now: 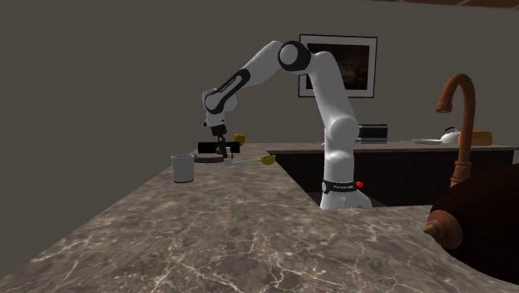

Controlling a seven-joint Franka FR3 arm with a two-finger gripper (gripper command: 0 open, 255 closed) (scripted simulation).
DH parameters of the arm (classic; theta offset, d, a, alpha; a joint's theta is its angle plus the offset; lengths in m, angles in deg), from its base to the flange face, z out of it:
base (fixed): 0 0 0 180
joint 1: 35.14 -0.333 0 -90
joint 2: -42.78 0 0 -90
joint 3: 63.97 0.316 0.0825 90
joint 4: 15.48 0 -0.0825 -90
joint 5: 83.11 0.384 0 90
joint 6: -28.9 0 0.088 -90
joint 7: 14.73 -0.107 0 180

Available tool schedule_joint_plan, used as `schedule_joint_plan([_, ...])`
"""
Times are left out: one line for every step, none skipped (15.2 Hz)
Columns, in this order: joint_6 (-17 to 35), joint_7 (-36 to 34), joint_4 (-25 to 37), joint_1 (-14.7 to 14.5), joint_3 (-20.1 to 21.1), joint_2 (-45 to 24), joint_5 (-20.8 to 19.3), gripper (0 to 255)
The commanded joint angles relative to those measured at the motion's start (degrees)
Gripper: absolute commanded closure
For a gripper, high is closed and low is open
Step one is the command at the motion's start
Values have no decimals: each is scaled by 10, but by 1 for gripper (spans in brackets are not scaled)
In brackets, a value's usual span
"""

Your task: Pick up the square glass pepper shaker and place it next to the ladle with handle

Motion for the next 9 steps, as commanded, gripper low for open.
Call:
schedule_joint_plan([0, 0, 0, 0, 0, 0, 0, 0])
schedule_joint_plan([0, 0, 0, 0, 0, 0, 0, 0])
schedule_joint_plan([0, 0, 0, 0, 0, 0, 0, 0])
schedule_joint_plan([0, 0, 0, 0, 0, 0, 0, 0])
schedule_joint_plan([0, 0, 0, 0, 0, 0, 0, 0])
schedule_joint_plan([0, 0, 0, 0, 0, 0, 0, 0])
schedule_joint_plan([-18, 0, 13, -1, 0, 5, -1, 0])
schedule_joint_plan([-37, -1, 28, -2, 0, 9, -1, 0])
schedule_joint_plan([-55, -1, 43, -4, 1, 12, -1, 0])
